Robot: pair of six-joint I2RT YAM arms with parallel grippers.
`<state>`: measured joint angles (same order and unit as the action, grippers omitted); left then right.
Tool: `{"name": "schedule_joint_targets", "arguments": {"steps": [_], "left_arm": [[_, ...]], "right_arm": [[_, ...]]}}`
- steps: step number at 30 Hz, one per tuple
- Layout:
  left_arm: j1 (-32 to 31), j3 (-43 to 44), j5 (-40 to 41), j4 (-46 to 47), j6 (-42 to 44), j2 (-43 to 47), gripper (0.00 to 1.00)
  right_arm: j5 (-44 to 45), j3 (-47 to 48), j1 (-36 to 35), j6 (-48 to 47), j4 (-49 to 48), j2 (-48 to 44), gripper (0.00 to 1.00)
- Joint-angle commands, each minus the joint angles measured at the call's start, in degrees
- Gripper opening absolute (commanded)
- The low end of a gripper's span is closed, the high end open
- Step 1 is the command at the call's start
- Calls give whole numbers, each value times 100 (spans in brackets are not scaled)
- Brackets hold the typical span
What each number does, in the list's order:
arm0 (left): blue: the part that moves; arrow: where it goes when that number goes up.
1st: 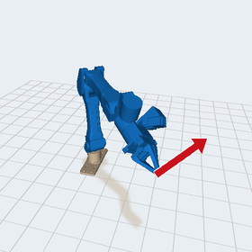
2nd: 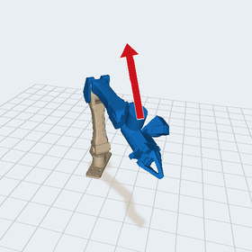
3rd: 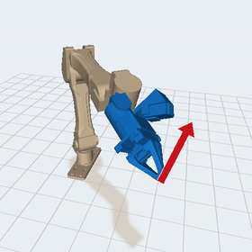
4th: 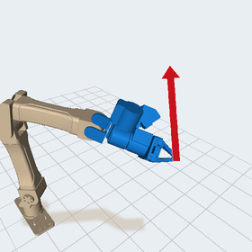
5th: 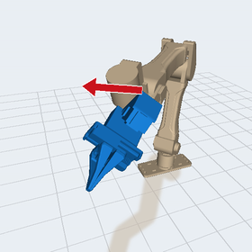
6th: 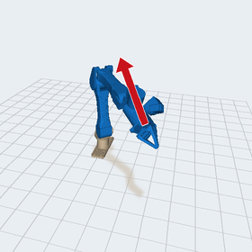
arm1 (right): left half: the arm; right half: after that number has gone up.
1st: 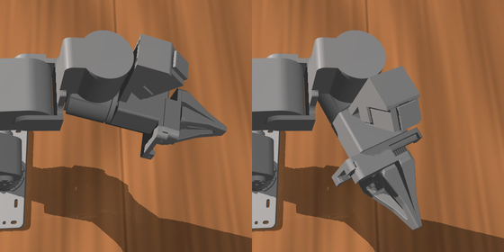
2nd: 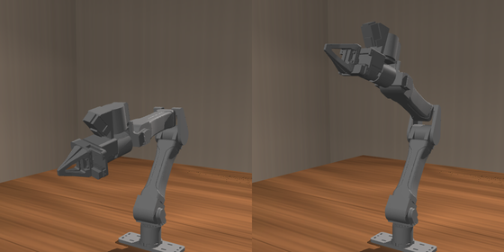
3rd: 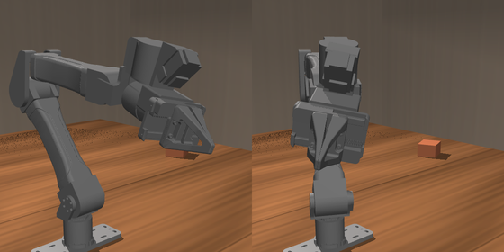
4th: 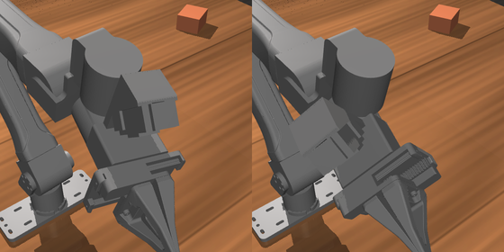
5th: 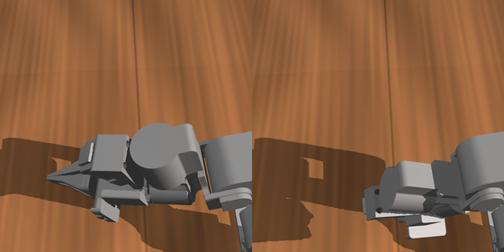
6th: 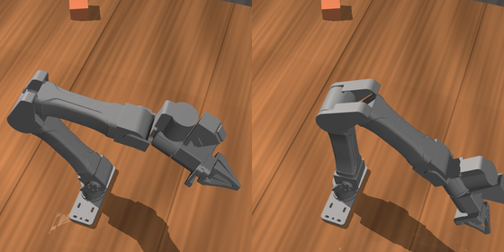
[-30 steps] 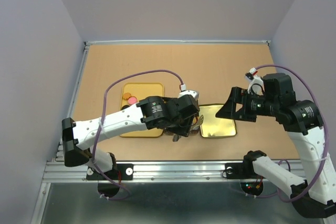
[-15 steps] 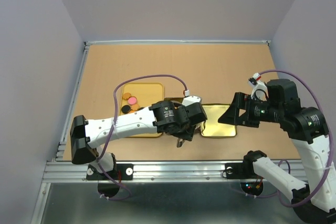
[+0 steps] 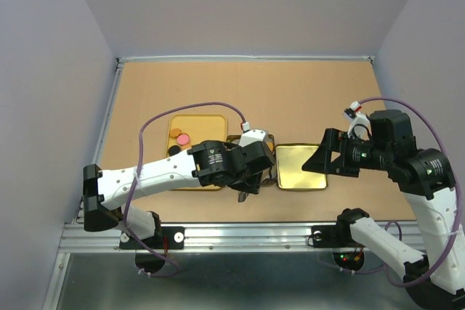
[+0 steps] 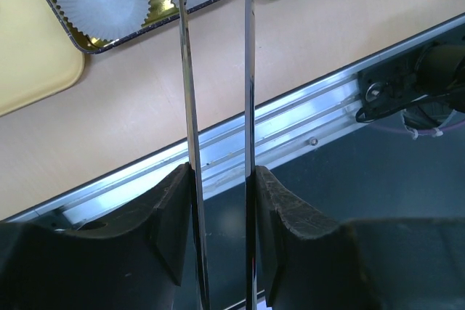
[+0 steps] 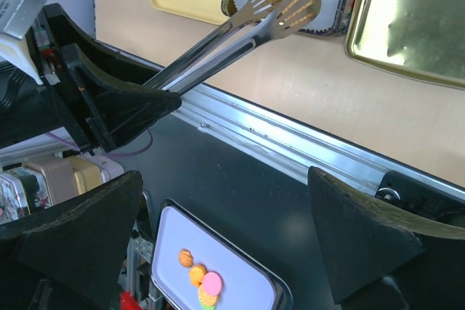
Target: Pack the cookies
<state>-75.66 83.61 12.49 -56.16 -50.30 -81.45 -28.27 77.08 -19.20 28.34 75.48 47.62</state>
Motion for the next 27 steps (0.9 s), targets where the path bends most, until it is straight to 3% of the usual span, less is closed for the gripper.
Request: {"name": "schedule_joint_targets", "arguments": {"steps": [1,12,19,27], "left_arm": [[-54,-56,105,158,-41,-11,36],[-72,-82,122,281,-5,15,61],[-63,-144,183,185,-129,182,61],[200,42,755,-791,-998,901,57]], "right_arm": [[41,62,-22,23,-16,-86,100],[94,-17,-22,67,2,-138,100],[85,-70,-22,93,1,-174,100],[67,-96,-22,58,-16,-183,100]]}}
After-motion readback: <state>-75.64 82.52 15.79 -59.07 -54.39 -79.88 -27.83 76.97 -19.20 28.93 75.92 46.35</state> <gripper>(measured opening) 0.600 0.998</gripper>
